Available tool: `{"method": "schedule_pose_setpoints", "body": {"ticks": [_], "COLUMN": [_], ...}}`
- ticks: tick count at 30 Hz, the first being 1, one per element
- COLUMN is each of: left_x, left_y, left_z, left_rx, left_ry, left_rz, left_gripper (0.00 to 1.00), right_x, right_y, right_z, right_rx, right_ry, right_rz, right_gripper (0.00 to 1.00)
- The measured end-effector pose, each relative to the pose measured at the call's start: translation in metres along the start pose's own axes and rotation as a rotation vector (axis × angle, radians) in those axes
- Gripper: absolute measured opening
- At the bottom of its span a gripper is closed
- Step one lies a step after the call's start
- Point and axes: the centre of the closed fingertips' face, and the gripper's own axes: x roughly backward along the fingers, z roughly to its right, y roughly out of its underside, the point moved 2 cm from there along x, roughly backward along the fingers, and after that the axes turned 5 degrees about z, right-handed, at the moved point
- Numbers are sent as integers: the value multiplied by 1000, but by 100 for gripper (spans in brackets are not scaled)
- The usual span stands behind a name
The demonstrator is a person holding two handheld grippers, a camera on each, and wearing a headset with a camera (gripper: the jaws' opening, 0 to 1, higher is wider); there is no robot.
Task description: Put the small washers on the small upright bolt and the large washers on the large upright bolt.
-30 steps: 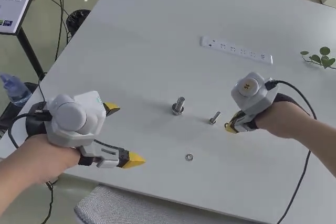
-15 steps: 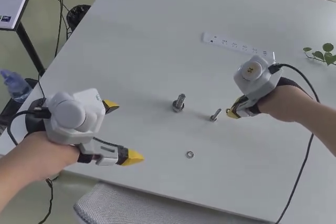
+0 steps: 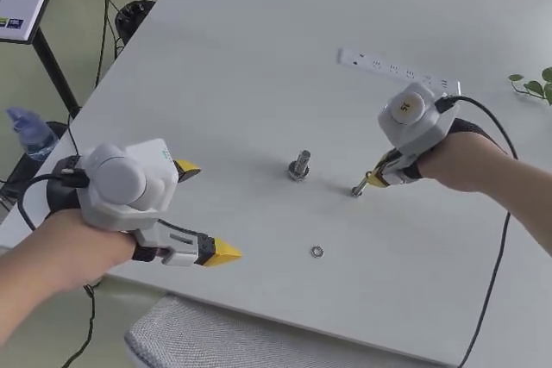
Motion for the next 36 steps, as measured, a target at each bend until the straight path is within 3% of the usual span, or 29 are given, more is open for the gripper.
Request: {"method": "schedule_pose_setpoints", "body": {"ticks": [20, 27, 36], "left_x": [-1, 3, 4], "left_y": [0, -8, -8], "left_z": [-7, -8, -8], "left_rx": [-9, 8, -1], "left_ry": [0, -5, -7], "left_rz": [-8, 20, 11], "left_gripper": [84, 84, 84], "right_x": [-11, -17, -25], "right_y": [3, 6, 8], "right_z": [-1, -3, -3], "right_rx": [-8, -14, 5], "right_ry": [-10, -14, 3], "right_rz": [-21, -20, -20], "right_gripper": [12, 12, 12]}}
